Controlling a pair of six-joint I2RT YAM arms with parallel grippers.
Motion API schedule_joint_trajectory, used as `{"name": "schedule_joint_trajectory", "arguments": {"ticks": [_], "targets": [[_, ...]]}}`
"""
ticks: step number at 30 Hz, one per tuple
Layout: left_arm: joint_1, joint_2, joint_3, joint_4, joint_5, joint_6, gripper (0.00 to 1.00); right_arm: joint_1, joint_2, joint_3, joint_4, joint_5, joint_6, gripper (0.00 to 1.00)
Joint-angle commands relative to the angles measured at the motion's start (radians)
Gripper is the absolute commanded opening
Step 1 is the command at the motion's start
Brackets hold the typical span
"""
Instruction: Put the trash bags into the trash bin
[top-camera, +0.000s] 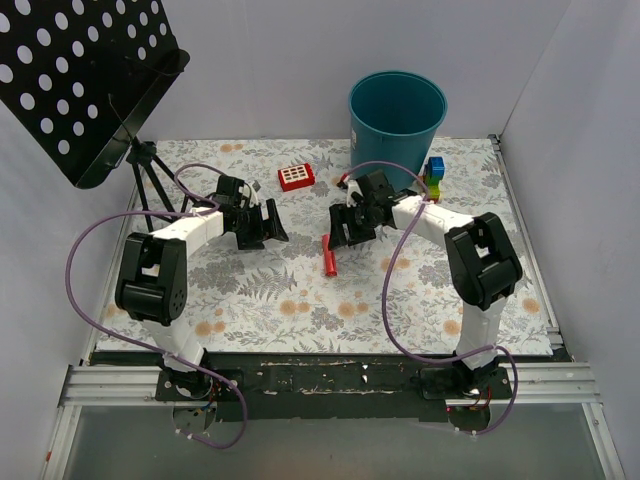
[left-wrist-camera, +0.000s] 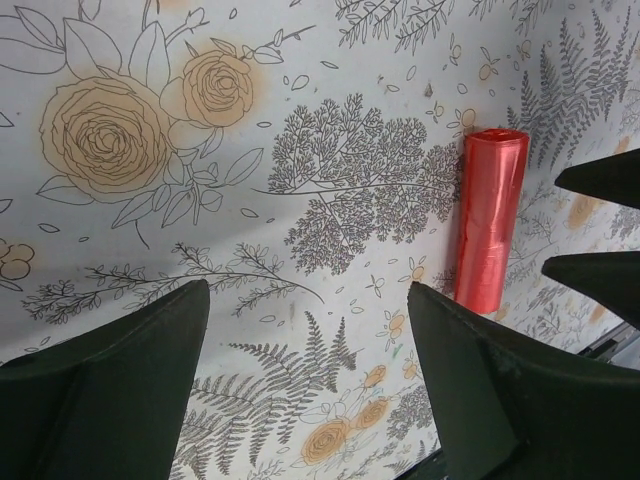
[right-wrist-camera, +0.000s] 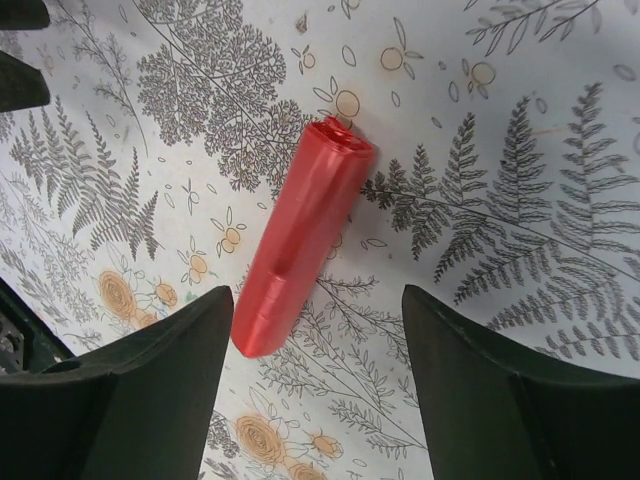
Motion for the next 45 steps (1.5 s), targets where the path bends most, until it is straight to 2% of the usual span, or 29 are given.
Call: {"name": "schedule_joint_trajectory", "arguments": {"ticks": [1, 6, 8, 11, 12, 14, 15, 21, 23, 25, 33, 34, 36, 37, 41, 45], "targets": [[0.000, -0.079, 0.009, -0.001, -0.032, 0.018, 0.80, 0.025, 0.041, 0.042, 0.010, -0.019, 0.023, 0.74], [0.001, -0.128, -0.029, 0.005, -0.055, 0.028, 0.81, 0.048, 0.091, 0.052, -0.002, 0.016, 0.040, 0.61], [0.001, -0.134, -0.045, 0.005, -0.054, 0.030, 0.81, 0.052, 0.110, 0.055, -0.005, 0.038, 0.040, 0.52], [0.000, -0.136, -0.060, 0.016, -0.021, 0.030, 0.81, 0.053, 0.124, 0.056, -0.020, 0.094, 0.025, 0.33], [0.000, -0.134, -0.061, 0.019, -0.005, 0.028, 0.81, 0.049, 0.119, 0.053, -0.020, 0.098, 0.009, 0.24], [0.001, -0.125, -0.068, 0.040, 0.044, 0.021, 0.81, 0.037, 0.093, 0.036, -0.005, 0.087, -0.029, 0.13], [0.000, -0.118, -0.071, 0.054, 0.073, 0.016, 0.81, 0.031, 0.078, 0.023, 0.003, 0.090, -0.044, 0.02], [0.001, -0.024, -0.045, 0.134, 0.209, -0.050, 0.79, 0.010, -0.040, -0.071, 0.026, 0.064, -0.123, 0.03], [0.000, 0.000, -0.016, 0.128, 0.201, -0.053, 0.78, 0.010, -0.042, -0.073, 0.033, 0.041, -0.134, 0.19], [0.001, 0.013, 0.012, 0.118, 0.189, -0.036, 0.78, 0.011, -0.027, -0.063, 0.042, 0.022, -0.132, 0.28], [-0.003, 0.040, 0.032, 0.126, 0.215, -0.044, 0.77, 0.011, 0.058, -0.053, 0.052, 0.102, -0.192, 0.33], [-0.005, 0.044, 0.031, 0.129, 0.219, -0.047, 0.77, 0.010, 0.064, -0.056, 0.053, 0.093, -0.213, 0.31], [-0.008, 0.048, 0.029, 0.143, 0.236, -0.054, 0.77, 0.002, 0.070, -0.050, 0.047, 0.023, -0.267, 0.06], [-0.011, 0.051, 0.029, 0.152, 0.250, -0.062, 0.77, -0.009, 0.058, -0.043, 0.044, -0.013, -0.278, 0.01], [-0.026, 0.057, 0.037, 0.212, 0.328, -0.074, 0.76, -0.052, -0.010, -0.001, 0.044, -0.171, -0.246, 0.01], [-0.083, 0.028, 0.012, 0.362, 0.391, -0.027, 0.74, -0.076, -0.068, 0.007, 0.071, -0.319, -0.171, 0.01]]}}
